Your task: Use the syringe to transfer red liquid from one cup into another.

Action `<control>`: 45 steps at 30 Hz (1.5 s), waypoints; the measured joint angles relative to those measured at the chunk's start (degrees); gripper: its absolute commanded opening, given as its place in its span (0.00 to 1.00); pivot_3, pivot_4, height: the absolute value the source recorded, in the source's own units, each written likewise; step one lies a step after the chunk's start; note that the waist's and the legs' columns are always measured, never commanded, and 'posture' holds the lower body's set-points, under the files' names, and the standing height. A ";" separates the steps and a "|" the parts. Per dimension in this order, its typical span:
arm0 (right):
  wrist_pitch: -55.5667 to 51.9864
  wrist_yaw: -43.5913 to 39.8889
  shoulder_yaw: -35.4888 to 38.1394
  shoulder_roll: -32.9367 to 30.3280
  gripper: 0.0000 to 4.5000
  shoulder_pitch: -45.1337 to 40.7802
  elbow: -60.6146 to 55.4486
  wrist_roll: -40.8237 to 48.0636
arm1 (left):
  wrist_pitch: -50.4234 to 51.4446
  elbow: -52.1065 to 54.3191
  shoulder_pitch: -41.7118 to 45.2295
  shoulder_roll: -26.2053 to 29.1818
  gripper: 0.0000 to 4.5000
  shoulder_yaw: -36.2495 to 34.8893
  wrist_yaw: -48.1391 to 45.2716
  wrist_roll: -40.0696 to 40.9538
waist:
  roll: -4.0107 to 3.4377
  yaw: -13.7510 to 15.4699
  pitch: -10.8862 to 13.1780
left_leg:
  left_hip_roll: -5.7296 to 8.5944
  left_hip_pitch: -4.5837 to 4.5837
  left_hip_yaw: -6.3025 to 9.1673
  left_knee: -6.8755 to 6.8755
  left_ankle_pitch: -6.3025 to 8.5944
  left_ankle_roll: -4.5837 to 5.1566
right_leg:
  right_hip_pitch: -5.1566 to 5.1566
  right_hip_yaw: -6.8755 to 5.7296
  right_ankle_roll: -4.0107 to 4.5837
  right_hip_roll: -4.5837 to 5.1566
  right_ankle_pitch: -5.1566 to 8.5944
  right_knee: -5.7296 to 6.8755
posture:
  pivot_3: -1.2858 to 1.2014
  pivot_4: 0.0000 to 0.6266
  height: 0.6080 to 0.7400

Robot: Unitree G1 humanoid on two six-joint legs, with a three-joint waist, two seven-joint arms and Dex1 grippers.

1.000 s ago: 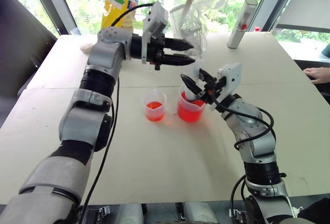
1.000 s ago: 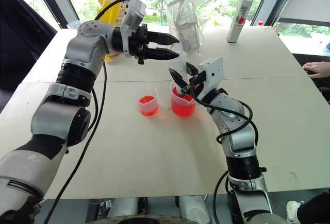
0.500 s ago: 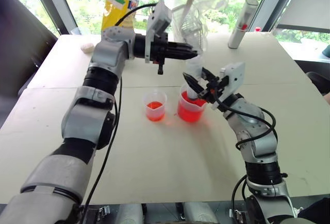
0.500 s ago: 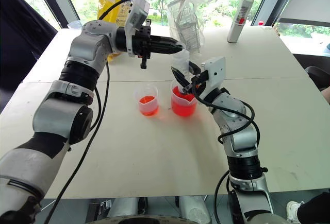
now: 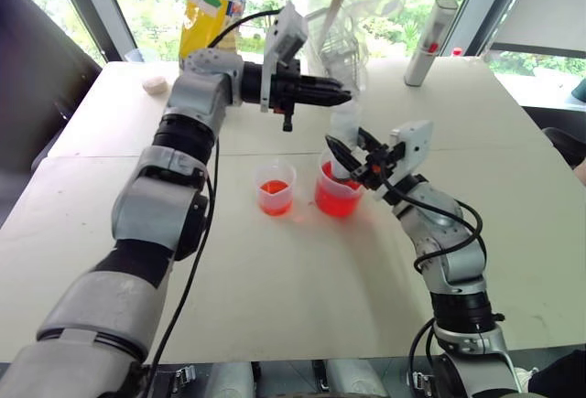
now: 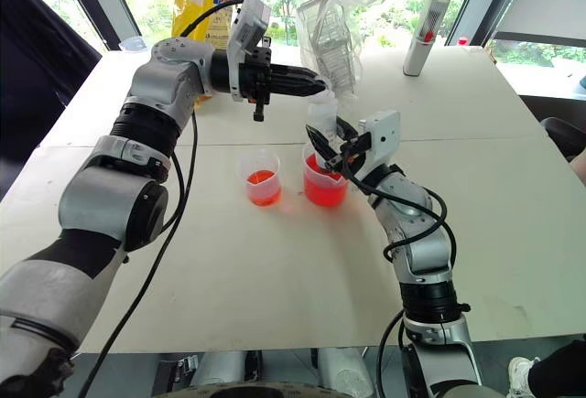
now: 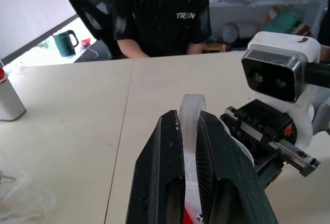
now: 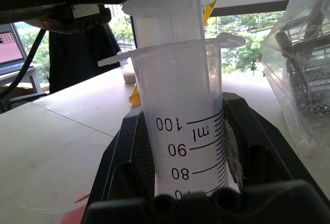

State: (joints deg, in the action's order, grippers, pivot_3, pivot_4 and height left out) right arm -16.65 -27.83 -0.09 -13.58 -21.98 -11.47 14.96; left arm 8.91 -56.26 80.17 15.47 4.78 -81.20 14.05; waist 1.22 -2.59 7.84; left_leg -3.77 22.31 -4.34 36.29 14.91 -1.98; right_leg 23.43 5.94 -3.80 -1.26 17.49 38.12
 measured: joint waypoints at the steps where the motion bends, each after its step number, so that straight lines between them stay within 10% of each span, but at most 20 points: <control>1: 0.33 0.00 0.00 0.00 0.32 0.02 0.21 -0.01 | -0.43 -0.04 0.14 0.00 0.00 0.00 0.00 -0.09 | 0.00 0.01 0.00 | 0.00 0.00 0.00 0.00 0.00 0.00 | 0.00 0.00 0.00 0.00 0.00 0.00 | 0.52 0.24 0.99; 29: -0.41 -0.03 -0.07 -0.93 0.32 -0.57 0.24 -0.08 | -3.09 -2.03 1.30 -0.03 0.00 -1.01 0.45 -0.32 | 0.00 -0.01 0.00 | 0.00 0.00 0.00 0.00 0.00 0.00 | 0.00 0.00 0.00 0.00 0.00 0.00 | 0.52 0.24 0.99; 38: -3.19 -0.64 -0.75 -3.06 0.32 -0.74 -3.24 -0.04 | -3.80 -0.97 1.30 0.92 0.92 -3.02 4.21 -0.51 | 0.00 0.00 0.00 | 0.00 -0.01 0.00 0.00 0.00 0.00 | 0.00 0.00 0.00 0.00 0.00 0.01 | 0.52 0.24 0.99; 45: -4.25 -0.73 -1.28 -3.13 0.32 -1.89 -4.57 0.08 | -2.92 1.64 1.01 2.32 0.98 -4.03 3.26 -0.28 | 0.00 -0.02 0.00 | 0.00 -0.01 0.00 0.00 0.00 0.00 | 0.00 0.00 0.00 0.00 0.00 0.01 | 0.52 0.24 0.99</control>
State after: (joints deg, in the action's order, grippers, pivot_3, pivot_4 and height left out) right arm -20.90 -28.56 -1.37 -16.71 -23.87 -16.04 15.04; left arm 5.99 -54.62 81.17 17.79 0.75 -77.93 13.78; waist 1.22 -2.62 7.84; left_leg -3.77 22.31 -4.34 36.29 14.91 -1.99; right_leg 23.42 5.94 -3.80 -1.26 17.48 38.13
